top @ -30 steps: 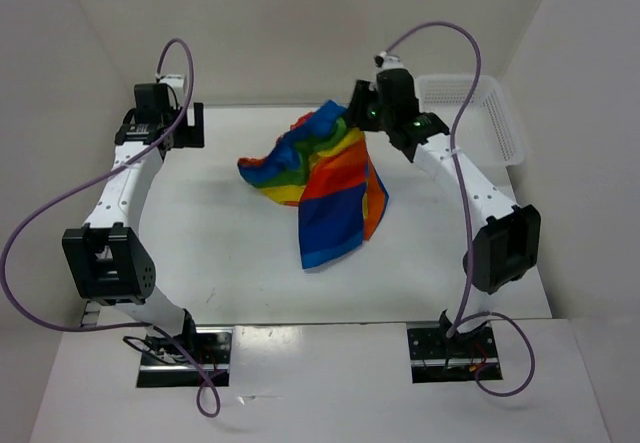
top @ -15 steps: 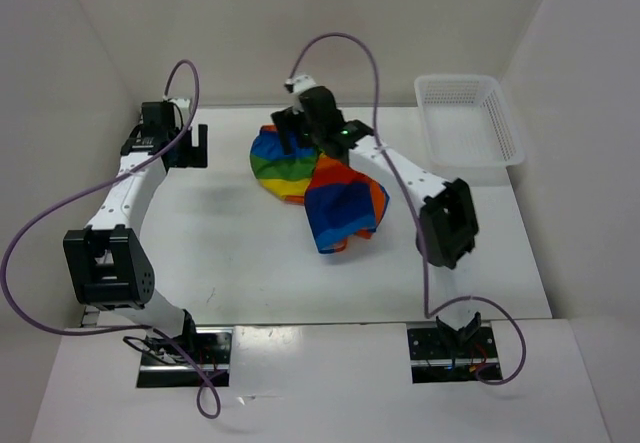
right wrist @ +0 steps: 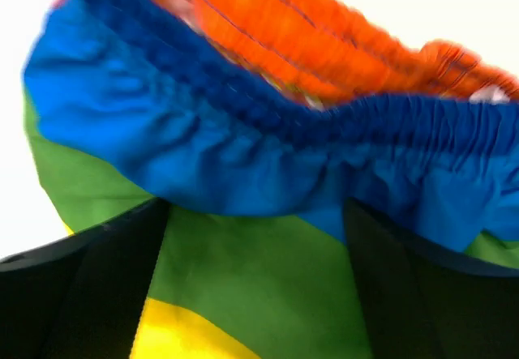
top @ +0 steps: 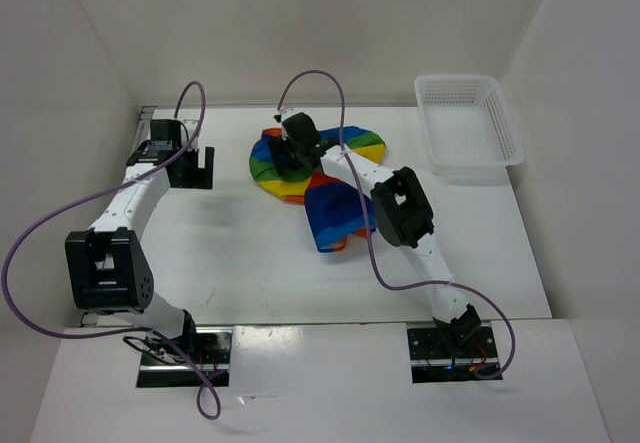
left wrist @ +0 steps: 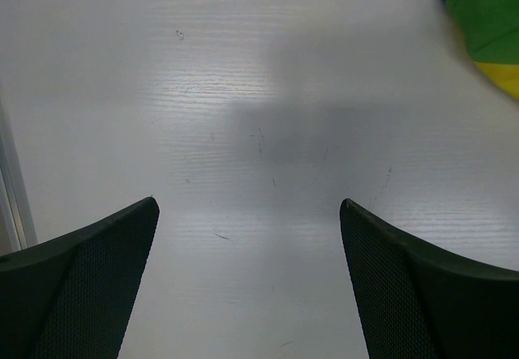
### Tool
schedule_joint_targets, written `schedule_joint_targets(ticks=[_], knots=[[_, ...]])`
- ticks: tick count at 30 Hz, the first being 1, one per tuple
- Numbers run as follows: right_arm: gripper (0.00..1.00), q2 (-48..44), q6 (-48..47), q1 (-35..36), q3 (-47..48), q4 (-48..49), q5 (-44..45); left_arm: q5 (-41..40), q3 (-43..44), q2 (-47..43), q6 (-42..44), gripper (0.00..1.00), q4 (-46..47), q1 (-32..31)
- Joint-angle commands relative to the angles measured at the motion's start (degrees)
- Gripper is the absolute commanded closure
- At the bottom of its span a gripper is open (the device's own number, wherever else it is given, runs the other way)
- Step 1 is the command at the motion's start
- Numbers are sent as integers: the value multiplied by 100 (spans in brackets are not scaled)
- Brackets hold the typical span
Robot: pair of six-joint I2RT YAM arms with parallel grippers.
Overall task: Fold and stack the shorts
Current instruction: Move the shorts to the center of the board
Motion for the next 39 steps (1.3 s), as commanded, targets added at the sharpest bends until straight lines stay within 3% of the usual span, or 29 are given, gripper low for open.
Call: schedule_joint_targets(ticks=[1, 3, 4, 6, 7, 9, 11, 12, 13, 14, 18, 22, 28, 35, 39], knots=[[17, -11, 155, -14, -66, 312, -270, 226, -4, -109, 21, 1, 27, 25], [36, -11, 94, -14, -127, 312, -594, 226, -4, -108, 21, 1, 27, 25], [58, -72, 94, -14, -127, 312, -666, 226, -4, -56, 21, 1, 27, 25], [73, -72, 94, -14, -127, 312, -833, 226, -4, -55, 21, 1, 27, 25], [86, -133, 94, -14, -127, 251, -903, 226, -4, -3, 21, 1, 27, 25], [100, -256, 199, -75, -127, 251, -1035, 226, -4, -3, 21, 1, 80, 25], [100, -450, 277, -215, -67, 146, -1106, 348, -57, 50, 21, 1, 80, 25], [99, -529, 374, -329, -66, 84, -1028, 436, -57, 172, 21, 1, 80, 25], [53, -608, 444, -400, -14, 14, -905, 567, -4, 251, 21, 1, 1, -36], [34, -765, 541, -479, 48, -178, -765, 873, 118, 348, 21, 1, -156, -176], [17, -1187, 1067, -997, -13, -548, -194, 1377, 548, 1198, 21, 1, -342, -632], [13, -1470, 1420, -1717, -496, -497, 528, 1667, 857, 1860, 21, 1, 16, -748], [13, -1049, 1404, -2132, -549, -777, 528, 1869, 1217, 2229, 21, 1, 571, -863], [13, -820, 1403, -2246, -856, -840, 72, 2624, 1938, 2949, 21, 1, 809, -1082], [17, -1074, 1263, -2299, -1426, -497, -367, 2416, 2157, 3414, 21, 1, 871, -1223]])
